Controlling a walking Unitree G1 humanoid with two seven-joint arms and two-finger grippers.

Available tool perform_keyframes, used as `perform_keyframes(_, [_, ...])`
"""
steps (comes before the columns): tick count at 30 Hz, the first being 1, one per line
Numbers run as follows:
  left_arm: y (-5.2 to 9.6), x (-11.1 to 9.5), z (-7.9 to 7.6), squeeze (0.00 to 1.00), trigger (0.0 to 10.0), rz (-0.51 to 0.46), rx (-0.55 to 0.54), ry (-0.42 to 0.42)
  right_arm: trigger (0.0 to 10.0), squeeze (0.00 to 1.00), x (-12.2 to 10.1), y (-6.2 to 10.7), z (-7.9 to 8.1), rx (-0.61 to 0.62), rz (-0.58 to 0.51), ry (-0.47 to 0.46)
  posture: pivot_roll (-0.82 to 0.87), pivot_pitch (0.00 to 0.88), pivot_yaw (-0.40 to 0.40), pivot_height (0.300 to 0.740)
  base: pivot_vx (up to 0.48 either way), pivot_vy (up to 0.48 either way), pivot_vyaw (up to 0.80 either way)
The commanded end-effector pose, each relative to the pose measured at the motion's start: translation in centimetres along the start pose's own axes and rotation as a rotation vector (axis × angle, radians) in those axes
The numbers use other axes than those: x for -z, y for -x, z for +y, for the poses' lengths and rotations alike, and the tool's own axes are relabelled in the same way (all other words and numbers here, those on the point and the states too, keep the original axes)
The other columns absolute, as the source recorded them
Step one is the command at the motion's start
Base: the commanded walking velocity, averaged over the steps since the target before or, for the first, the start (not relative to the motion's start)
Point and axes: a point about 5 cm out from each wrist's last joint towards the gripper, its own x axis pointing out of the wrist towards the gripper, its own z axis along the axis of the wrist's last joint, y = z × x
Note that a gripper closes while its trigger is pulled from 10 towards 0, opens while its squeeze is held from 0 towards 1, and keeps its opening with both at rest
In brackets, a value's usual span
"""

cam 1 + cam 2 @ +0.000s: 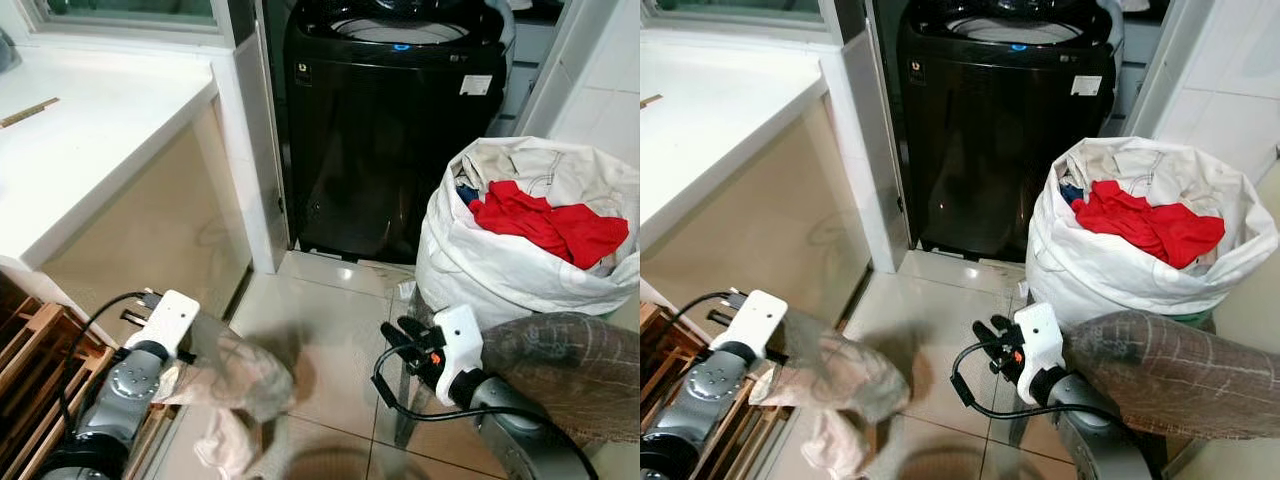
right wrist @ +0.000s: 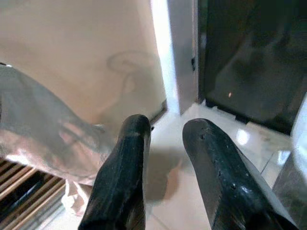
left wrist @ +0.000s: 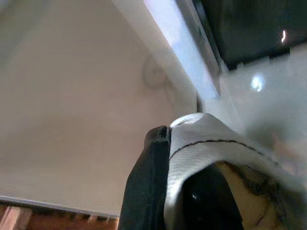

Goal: Clothes washing

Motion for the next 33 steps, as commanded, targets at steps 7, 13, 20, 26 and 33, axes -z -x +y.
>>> perform_keyframes(7, [0.2,-13.0,-0.7,0.00,10.0,-0.389,0.109,0.282,10.0,0.00,-7.9,0.7,-0.3,0.189,-0.233,0.071,-0.09,0.000,0.124,0.740,0.000,0.000,0.00])
perform_keyframes(13, [1.0,-16.8,-2.6,0.00,10.0,-0.499,0.087,0.382,10.0,0.00,-8.3,0.2,0.7,0.244,-0.231,0.102,-0.11,0.000,0.142,0.740,0.000,0.000,0.00])
perform_keyframes(20, [2.9,-16.6,-4.3,0.00,10.0,-0.487,0.186,0.318,10.0,0.00,-7.3,0.1,1.2,0.267,-0.164,0.102,-0.09,0.000,0.112,0.740,0.000,0.000,0.00])
perform_keyframes(26, [3.0,-16.3,-4.7,0.00,10.0,-0.460,0.168,0.277,10.0,0.00,-6.8,-0.1,0.6,0.312,-0.117,0.120,-0.08,0.000,0.077,0.740,0.000,0.111,0.00])
perform_keyframes(33, [3.3,-16.5,-4.9,0.00,10.0,-0.454,0.156,0.249,10.0,0.00,-6.7,-0.6,0.4,0.321,-0.106,0.094,-0.04,0.000,0.041,0.740,0.000,0.333,0.00])
